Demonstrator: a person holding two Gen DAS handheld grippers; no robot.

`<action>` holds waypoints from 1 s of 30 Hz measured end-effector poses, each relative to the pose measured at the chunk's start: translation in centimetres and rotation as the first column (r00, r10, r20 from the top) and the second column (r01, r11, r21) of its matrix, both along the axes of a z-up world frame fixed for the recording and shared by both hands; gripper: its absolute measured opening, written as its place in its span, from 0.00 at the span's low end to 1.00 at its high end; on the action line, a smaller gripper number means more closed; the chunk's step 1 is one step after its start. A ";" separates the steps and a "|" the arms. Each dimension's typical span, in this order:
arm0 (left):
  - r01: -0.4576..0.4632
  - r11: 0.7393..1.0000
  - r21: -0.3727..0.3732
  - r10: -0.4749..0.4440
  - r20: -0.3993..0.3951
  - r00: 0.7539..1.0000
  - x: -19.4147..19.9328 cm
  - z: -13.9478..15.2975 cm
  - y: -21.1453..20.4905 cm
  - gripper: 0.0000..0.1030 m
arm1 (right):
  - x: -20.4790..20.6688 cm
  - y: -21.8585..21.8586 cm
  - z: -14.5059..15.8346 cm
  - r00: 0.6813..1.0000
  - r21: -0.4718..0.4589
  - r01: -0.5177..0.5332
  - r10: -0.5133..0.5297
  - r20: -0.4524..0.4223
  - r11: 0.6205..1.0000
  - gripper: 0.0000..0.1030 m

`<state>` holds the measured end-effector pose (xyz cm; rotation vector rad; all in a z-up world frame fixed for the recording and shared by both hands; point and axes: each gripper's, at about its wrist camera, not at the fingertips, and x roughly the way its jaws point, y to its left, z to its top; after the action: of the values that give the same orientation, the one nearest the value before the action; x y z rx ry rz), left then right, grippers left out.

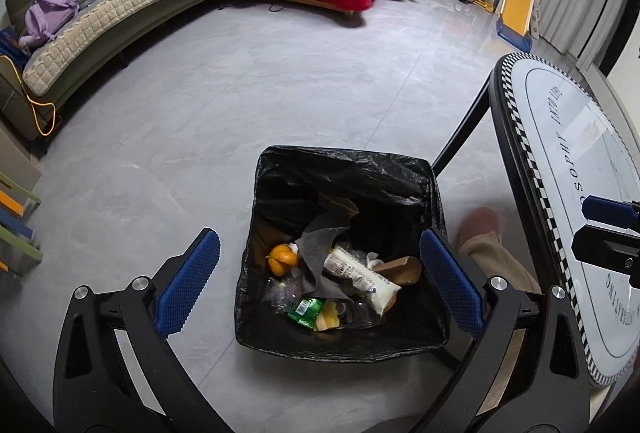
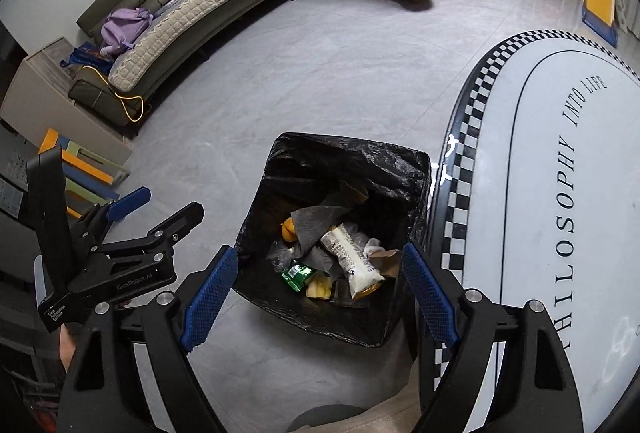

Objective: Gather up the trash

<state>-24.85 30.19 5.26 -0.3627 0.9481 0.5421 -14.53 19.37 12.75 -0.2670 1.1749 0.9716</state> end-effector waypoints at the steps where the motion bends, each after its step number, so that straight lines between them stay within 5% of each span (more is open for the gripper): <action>1: 0.006 1.000 0.000 -0.006 0.002 1.000 0.2 0.2 -0.3 0.94 | 0.1 -0.4 0.2 1.000 0.008 0.001 -0.001 -0.003 1.000 0.82; 10: 0.128 0.992 -0.012 -0.127 0.053 0.990 4.2 2.4 -5.0 0.94 | 1.7 -6.2 1.6 0.996 0.038 0.085 -0.085 0.020 0.996 0.86; 17: 0.276 0.961 -0.018 -0.274 0.071 0.959 9.5 3.6 -11.0 0.94 | 4.2 -12.8 2.1 0.976 0.039 0.209 -0.211 0.048 0.977 0.87; 30: 0.490 0.871 -0.007 -0.487 0.114 0.866 17.5 3.4 -23.4 0.94 | 7.7 -26.6 0.0 0.871 0.036 0.480 -0.481 0.098 0.877 0.87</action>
<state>-7.40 6.81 8.62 -0.1678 0.9023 0.0376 -6.86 -7.25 12.77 -0.0081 1.0683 0.5164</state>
